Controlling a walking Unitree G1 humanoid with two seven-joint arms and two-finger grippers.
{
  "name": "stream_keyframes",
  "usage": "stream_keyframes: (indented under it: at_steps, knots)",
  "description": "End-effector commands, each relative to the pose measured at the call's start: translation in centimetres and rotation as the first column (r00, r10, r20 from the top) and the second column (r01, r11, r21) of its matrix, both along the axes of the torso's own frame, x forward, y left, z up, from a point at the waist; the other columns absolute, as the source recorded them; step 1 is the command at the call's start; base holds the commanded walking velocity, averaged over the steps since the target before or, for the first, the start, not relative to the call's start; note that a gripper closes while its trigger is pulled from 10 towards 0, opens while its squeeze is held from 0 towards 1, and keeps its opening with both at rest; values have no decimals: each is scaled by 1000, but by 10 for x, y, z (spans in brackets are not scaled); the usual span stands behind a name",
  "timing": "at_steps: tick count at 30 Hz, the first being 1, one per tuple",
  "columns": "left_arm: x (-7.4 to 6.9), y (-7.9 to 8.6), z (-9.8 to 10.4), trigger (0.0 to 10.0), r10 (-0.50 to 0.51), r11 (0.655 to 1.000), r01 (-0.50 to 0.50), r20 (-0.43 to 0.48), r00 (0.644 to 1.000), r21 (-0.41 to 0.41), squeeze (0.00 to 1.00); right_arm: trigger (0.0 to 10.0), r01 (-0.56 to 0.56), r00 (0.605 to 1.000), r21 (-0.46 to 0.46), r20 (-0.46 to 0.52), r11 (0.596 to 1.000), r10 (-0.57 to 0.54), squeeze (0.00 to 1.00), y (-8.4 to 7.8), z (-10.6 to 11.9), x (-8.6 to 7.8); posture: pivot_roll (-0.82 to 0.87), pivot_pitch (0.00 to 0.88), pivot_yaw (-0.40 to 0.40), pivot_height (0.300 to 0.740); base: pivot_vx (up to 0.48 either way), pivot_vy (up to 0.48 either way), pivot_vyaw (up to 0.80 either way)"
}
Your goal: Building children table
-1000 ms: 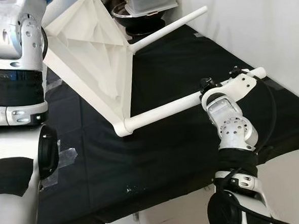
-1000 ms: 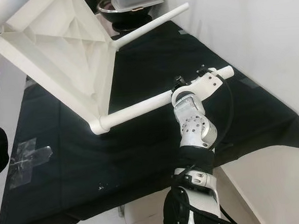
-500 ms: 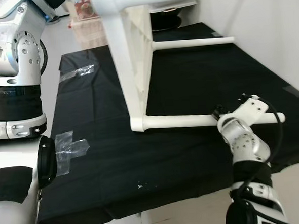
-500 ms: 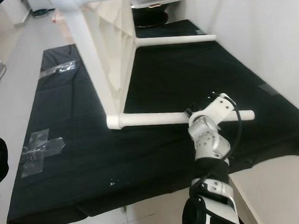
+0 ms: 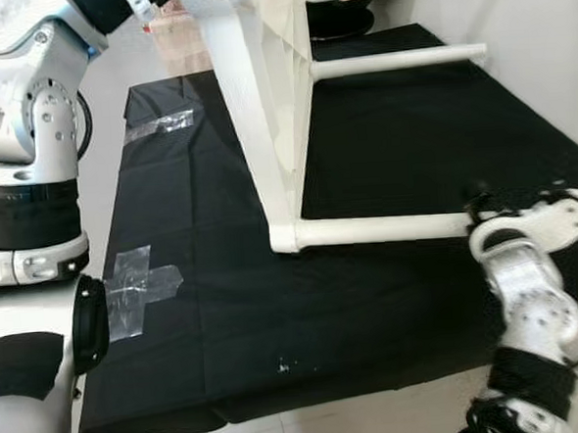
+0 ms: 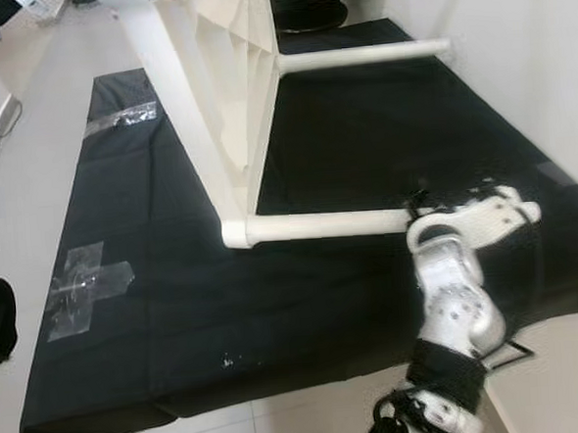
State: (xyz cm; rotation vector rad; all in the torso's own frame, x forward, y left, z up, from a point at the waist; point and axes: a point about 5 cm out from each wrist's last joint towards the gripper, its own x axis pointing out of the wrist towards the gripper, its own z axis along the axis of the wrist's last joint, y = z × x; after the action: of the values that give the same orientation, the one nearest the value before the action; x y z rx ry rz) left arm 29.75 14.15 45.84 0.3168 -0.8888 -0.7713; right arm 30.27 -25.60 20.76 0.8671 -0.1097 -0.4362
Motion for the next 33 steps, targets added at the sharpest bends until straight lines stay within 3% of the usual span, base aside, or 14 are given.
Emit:
stream_keyframes:
  at_steps: [1,5,12,14,15,22,24,25,26,27,29,31,32,33]
  knots:
    - [-4,4,0,10000,4,1000,-4,8,1000,-12,0,10000,19,1000,-47,-2,999,-19,1000,-5,4,-11,-42,143,24,740,0,0,0]
    - [-4,3,-6,10000,-2,1000,2,-8,1000,-20,0,10000,88,981,-127,-162,988,-108,1000,-22,-6,-34,-61,143,23,740,0,0,0]
    - [-4,2,-7,10000,-7,1000,6,-14,1000,-24,0,10000,70,940,-176,-319,982,-125,1000,-23,-27,-43,-62,139,22,740,0,0,0]
    - [-4,0,-8,10000,-7,1000,7,-17,1000,-17,0,10000,65,876,-200,-457,978,-152,1000,-24,-47,-50,-58,138,21,740,0,0,0]
    - [-4,0,-8,10000,-7,1000,7,-17,1000,-15,0,10000,74,868,-203,-470,976,-163,1000,-26,-49,-51,-56,139,18,740,0,0,0]
    - [-6,-1,-9,10000,-2,1000,2,-18,1000,-13,0,10000,134,887,-249,-402,959,-228,1000,-44,-31,-56,-59,142,16,740,0,0,0]
    - [-6,0,-11,10000,1,1000,-1,-24,1000,-19,0,10000,168,908,-359,-305,918,-286,1000,-57,-3,-60,-66,143,17,740,0,0,0]
    - [-6,0,-11,10000,1,1000,-1,-24,1000,-19,0,10000,168,908,-359,-305,918,-286,1000,-57,-3,-60,-66,143,17,740,0,0,0]
    - [-5,1,-13,10000,9,999,-10,-34,999,-37,0,10000,144,957,-465,-159,873,-243,1000,-53,27,-57,-72,143,20,740,0,0,0]
    - [-5,1,-13,10000,9,999,-10,-34,999,-37,0,10000,144,957,-465,-159,873,-243,1000,-53,27,-57,-72,143,20,740,0,0,0]
    - [-3,3,-16,10000,23,998,-26,-50,998,-60,0,10000,4,999,-571,-36,821,-30,1000,-26,49,-48,-76,141,22,740,0,0,0]
    - [-3,3,-16,10000,23,998,-26,-50,998,-60,0,10000,4,999,-571,-36,821,-30,1000,-26,49,-48,-76,141,22,740,0,0,0]
    - [1,5,-22,10000,53,995,-59,-70,996,-79,0,10000,-110,989,-668,1,736,148,863,-1,59,-45,-74,138,25,740,0,0,0]
    - [7,7,-32,10000,91,988,-104,-108,990,-113,0,10000,-203,951,-823,-37,531,306,0,29,66,-44,-72,130,30,740,0,0,0]
